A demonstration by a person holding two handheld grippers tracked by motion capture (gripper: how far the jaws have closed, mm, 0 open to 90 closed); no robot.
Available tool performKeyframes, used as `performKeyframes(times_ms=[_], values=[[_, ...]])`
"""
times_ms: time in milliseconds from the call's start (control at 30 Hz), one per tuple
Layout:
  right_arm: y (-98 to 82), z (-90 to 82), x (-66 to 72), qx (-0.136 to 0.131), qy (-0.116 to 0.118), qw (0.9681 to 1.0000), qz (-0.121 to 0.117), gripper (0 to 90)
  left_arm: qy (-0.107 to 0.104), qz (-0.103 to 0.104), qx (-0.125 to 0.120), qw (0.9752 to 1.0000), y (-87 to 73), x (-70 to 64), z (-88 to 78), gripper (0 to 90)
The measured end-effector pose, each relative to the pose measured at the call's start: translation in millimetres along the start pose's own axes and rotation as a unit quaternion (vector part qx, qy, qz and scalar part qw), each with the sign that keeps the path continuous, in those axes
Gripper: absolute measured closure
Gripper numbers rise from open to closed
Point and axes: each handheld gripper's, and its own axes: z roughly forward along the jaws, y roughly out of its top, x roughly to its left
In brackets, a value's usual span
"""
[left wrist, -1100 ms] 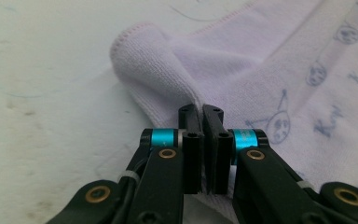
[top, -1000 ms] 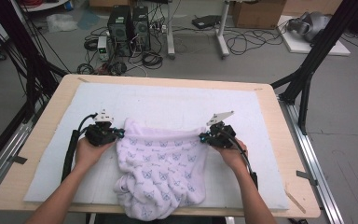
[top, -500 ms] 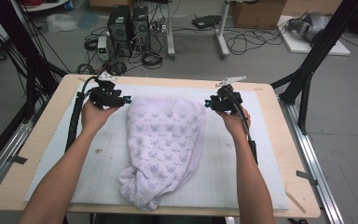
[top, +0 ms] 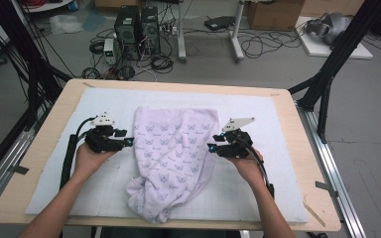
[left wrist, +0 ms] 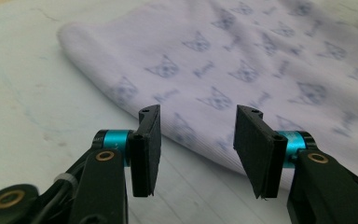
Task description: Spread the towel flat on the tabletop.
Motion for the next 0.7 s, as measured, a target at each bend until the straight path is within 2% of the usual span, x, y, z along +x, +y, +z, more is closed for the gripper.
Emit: performKeyframes(times_ms=[100, 200, 267, 367, 400, 433, 467, 500, 567, 600, 633, 700], values=[[-0.8, -4.1, 17.8, 0.018, 0.036, 0.9992, -0.004, 51.8, -0.025, 0.013, -0.008, 0.9996, -9.6, -15.2, -7.0, 51.6], [-7.1, -8.2, 38.6, -0.011, 0.046, 0.9984, -0.032, 51.5, -0.052, 0.016, -0.002, 0.9985, -17.2, -27.3, -6.1, 51.1], [-14.1, -4.4, 47.2, -0.002, 0.067, 0.9974, -0.028, 50.4, -0.064, 0.022, 0.002, 0.9977, -19.0, -34.0, -1.2, 50.3], [-26.3, 6.4, 57.7, 0.019, 0.077, 0.9963, -0.033, 50.4, -0.073, 0.036, 0.022, 0.9965, -18.7, -41.4, 12.8, 51.8], [-32.5, 16.2, 61.2, 0.032, 0.086, 0.9953, -0.030, 52.4, -0.079, 0.041, 0.029, 0.9956, -18.6, -43.5, 18.0, 61.0], [-32.5, 16.2, 61.2, 0.032, 0.086, 0.9953, -0.030, 52.4, -0.084, 0.048, 0.037, 0.9947, -18.5, -45.4, 22.5, 61.0], [-34.7, 21.1, 63.0, 0.042, 0.088, 0.9946, -0.035, 55.5, -0.086, 0.053, 0.040, 0.9941, -18.5, -47.3, 26.3, 64.7], [-36.3, 25.8, 64.6, 0.052, 0.091, 0.9936, -0.042, 58.7, -0.088, 0.060, 0.044, 0.9934, -18.9, -48.6, 29.1, 72.9], [-35.9, 27.0, 66.0, 0.046, 0.085, 0.9938, -0.055, 76.3, -0.084, 0.064, 0.053, 0.9930, -19.1, -49.4, 33.1, 87.0], [-35.1, 27.7, 64.5, 0.047, 0.096, 0.9928, -0.055, 84.3, -0.084, 0.062, 0.055, 0.9930, -19.0, -48.3, 33.5, 89.2], [-34.3, 28.3, 63.3, 0.049, 0.100, 0.9924, -0.051, 87.7, -0.080, 0.058, 0.053, 0.9936, -18.7, -47.3, 32.6, 89.4], [-31.0, 25.8, 62.1, 0.052, 0.097, 0.9923, -0.055, 89.7, -0.066, 0.051, 0.042, 0.9956, -17.0, -43.9, 27.2, 89.7]])
